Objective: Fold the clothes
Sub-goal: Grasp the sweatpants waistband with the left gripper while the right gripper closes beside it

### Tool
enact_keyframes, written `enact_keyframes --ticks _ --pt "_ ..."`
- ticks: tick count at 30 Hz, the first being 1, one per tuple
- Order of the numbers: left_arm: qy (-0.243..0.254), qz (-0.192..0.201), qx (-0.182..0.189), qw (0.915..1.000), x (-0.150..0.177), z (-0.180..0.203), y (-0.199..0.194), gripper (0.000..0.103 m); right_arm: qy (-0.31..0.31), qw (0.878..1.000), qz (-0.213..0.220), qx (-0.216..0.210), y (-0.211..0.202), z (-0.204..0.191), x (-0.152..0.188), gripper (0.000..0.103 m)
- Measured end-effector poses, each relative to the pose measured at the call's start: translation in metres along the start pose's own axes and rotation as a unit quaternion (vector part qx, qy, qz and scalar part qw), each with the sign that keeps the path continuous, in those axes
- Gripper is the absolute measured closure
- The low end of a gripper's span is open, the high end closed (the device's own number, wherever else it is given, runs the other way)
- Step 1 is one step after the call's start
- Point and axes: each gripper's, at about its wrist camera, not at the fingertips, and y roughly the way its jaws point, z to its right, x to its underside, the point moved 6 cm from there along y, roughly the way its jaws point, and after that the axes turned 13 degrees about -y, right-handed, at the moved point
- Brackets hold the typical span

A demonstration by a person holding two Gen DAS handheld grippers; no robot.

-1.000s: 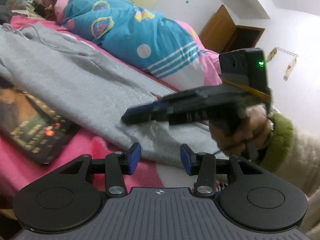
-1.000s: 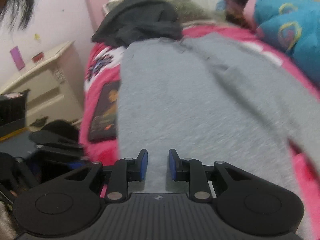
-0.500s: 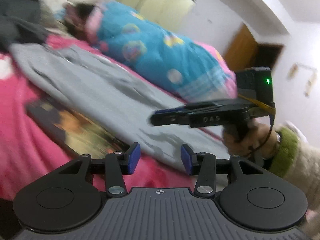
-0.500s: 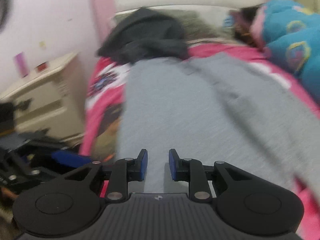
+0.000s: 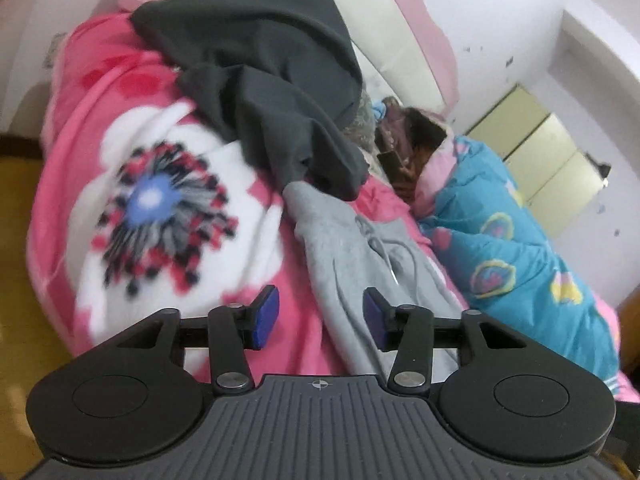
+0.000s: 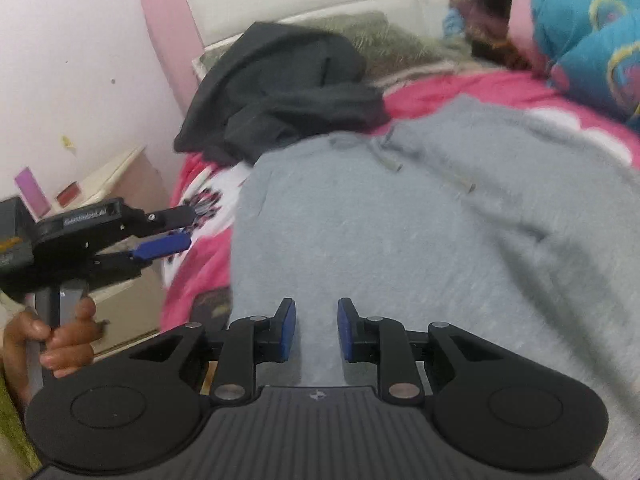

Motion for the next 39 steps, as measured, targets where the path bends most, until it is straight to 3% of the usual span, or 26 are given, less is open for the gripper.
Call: enact_keyframes --ticks 5,7,10,12,16,19,22,23,25,27,31,33,35,37,39 --pt "0.021 -0.024 -0.013 0.9994 -0.01 0.014 0.043 0.048 0.038 0.997 -0.01 0.06 0.035 0.032 -0.015 0.079" --pt "0.036 -0.035 -0.023 0.9985 -0.008 0.019 0.055 0.048 0.034 0.998 -0.019 0.057 0.048 0.03 -0.013 0.078" --pt "0.049 -0.032 -0.045 0.9973 -0.012 0.02 0.07 0.048 -0.004 1.0 -0.014 0.001 0.048 0.005 -0.019 0.08" --pt "0.049 -0.025 -0.057 0.9968 -0.018 0.018 0.081 0.049 -0.032 0.999 -0.011 0.0 0.044 -0.002 -0.027 0.081" --pt "0.017 -0.019 -0.055 0.9982 -0.025 0.006 0.092 0.066 -0.029 0.998 0.006 0.055 0.057 0.024 -0.05 0.081" --pt "0.006 -0.016 -0.048 0.9987 -0.027 0.0 0.093 0.076 -0.043 0.997 -0.008 0.071 0.088 0.027 -0.055 0.084" --pt "0.008 -0.012 -0.045 0.9989 -0.029 -0.001 0.092 0.08 -0.098 0.994 -0.016 0.053 0.11 0.0 -0.049 0.088" --pt "0.006 -0.011 -0.043 0.999 -0.03 -0.002 0.092 0.081 -0.117 0.992 -0.012 0.04 0.11 -0.01 -0.051 0.095" --pt "-0.001 -0.011 -0.039 0.9992 -0.032 -0.002 0.093 0.082 -0.131 0.991 -0.005 0.021 0.105 -0.02 -0.056 0.096" --pt "-0.004 -0.011 -0.036 0.9993 -0.033 -0.003 0.093 0.082 -0.126 0.992 0.008 0.029 0.1 -0.012 -0.064 0.096" --pt "-0.004 -0.01 -0.033 0.9994 -0.033 -0.004 0.093 0.082 -0.033 0.997 0.008 0.073 0.112 0.035 -0.075 0.095" --pt "-0.004 -0.01 -0.03 0.9995 -0.033 -0.005 0.093 0.082 -0.024 0.998 -0.012 0.06 0.125 0.037 -0.071 0.095" --pt "-0.003 -0.011 -0.027 0.9996 -0.033 -0.006 0.093 0.079 -0.041 0.999 -0.013 0.017 0.129 0.018 -0.07 0.094" --pt "0.004 -0.01 -0.028 0.9995 -0.032 -0.006 0.093 0.078 -0.053 0.998 -0.009 -0.046 0.12 -0.003 -0.071 0.095" --pt "0.013 -0.009 -0.029 0.9994 -0.031 -0.006 0.092 0.078 -0.056 0.997 -0.002 -0.059 0.102 -0.014 -0.07 0.094"
